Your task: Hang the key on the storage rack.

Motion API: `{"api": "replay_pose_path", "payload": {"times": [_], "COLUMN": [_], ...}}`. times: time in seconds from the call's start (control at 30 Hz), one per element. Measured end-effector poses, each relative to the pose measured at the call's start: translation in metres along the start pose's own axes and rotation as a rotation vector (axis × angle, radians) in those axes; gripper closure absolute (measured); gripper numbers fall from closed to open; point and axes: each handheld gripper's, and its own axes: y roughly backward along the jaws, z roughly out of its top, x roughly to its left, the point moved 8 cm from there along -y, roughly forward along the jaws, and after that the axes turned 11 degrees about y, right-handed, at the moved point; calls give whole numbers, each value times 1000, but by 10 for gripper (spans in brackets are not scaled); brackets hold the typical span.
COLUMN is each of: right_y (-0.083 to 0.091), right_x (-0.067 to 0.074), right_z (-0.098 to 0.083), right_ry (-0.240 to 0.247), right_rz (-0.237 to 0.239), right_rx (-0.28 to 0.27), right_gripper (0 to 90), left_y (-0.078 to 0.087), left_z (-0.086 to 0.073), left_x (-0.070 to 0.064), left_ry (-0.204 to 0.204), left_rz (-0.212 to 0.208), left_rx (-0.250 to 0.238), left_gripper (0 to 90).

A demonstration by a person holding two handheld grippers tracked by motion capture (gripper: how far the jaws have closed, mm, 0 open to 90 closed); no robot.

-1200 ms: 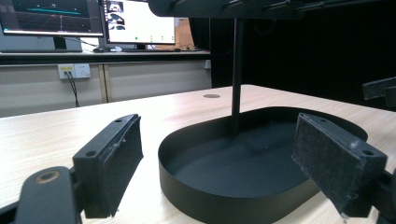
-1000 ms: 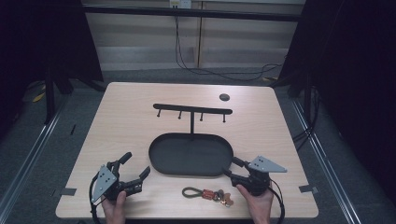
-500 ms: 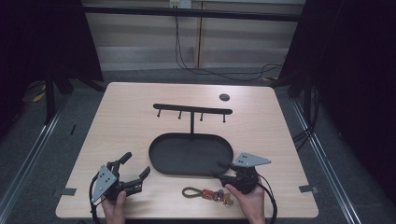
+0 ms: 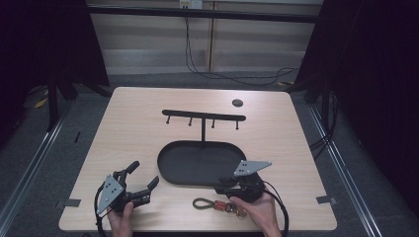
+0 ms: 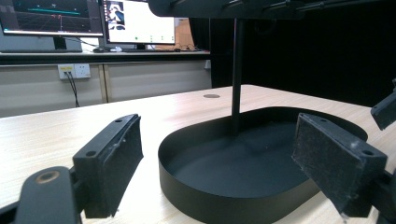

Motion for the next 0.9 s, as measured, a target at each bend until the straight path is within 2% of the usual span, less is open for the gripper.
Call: {"api": "replay_pose_path", "payload": {"times": [0.13,0.17,0.23,0.3,0.37,0.47,0.6,0.9], "right_y": [-8,-12,-14,-22,-24,-30,-38,-45], "right_x": [6,8,9,11,12,16,19,20], "right_z": [4,5,5,6,6,6,1,-8], "right_ry": [31,39,43,64,69,77,111,123], "right_rz": [51,84,91,123,133,178,202,230], "right_rx": [36,57,69,123,133,164,236,366], "right_gripper": [643,662,665,682,683,720,777,808], "left_y": [0,0,0,0,0,0,0,0], "left_z": [0,0,0,0,0,0,0,0], "left_x": [0,0,0,0,0,0,0,0], "left_ry": [3,4,2,6,3,0,4,0], "left_rz": [0,0,0,0,0,0,0,0], "left_rx": [-2,-2,-2,-3,-2,0,-2,0], "left_gripper": [157,157,157,157,157,157,157,157]}}
